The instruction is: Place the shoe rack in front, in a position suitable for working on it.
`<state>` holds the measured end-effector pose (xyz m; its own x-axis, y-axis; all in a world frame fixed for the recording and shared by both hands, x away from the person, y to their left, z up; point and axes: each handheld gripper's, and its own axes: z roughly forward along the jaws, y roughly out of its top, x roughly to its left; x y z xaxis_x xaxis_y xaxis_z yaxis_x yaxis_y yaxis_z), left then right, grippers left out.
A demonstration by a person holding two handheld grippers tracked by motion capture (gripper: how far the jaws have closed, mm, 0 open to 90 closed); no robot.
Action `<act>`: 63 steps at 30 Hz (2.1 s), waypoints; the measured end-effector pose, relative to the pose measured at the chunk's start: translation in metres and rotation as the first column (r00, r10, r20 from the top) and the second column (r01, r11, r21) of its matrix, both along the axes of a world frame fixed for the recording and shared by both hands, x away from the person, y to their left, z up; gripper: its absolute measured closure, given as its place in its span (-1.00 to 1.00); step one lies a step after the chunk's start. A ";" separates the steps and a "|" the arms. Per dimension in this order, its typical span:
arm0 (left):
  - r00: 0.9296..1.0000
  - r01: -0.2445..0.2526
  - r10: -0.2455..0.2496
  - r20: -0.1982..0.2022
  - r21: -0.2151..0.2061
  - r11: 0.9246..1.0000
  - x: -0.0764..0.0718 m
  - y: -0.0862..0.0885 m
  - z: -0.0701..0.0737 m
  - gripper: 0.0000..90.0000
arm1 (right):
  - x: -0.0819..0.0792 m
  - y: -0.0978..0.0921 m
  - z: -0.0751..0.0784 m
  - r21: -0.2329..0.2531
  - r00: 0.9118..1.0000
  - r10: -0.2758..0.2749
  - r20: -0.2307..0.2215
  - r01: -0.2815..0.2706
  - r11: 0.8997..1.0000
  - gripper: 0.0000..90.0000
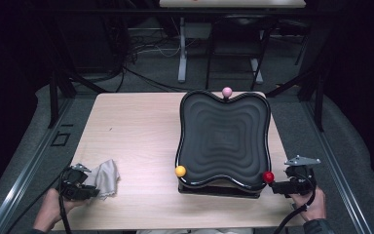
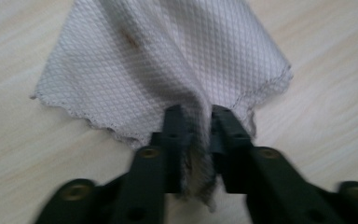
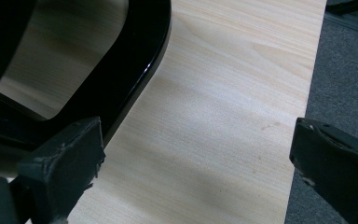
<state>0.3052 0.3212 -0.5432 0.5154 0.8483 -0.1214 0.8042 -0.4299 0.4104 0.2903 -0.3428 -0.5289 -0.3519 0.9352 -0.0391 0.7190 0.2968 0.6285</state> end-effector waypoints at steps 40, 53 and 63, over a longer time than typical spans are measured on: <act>0.994 -0.104 0.104 0.028 0.008 0.994 -0.003 0.009 -0.003 0.58 | -0.001 -0.004 0.007 0.024 1.000 -0.007 0.029 0.007 1.000 -0.94; 0.979 -0.143 0.150 0.139 -0.058 0.988 -0.003 0.009 0.028 -0.50 | -0.020 -0.003 0.029 0.053 0.996 0.036 0.080 -0.040 0.998 -0.93; 0.972 0.016 0.005 0.235 -0.089 0.996 0.004 -0.053 0.057 -0.78 | -0.040 0.004 0.048 0.096 0.987 0.118 0.109 -0.128 0.987 -0.94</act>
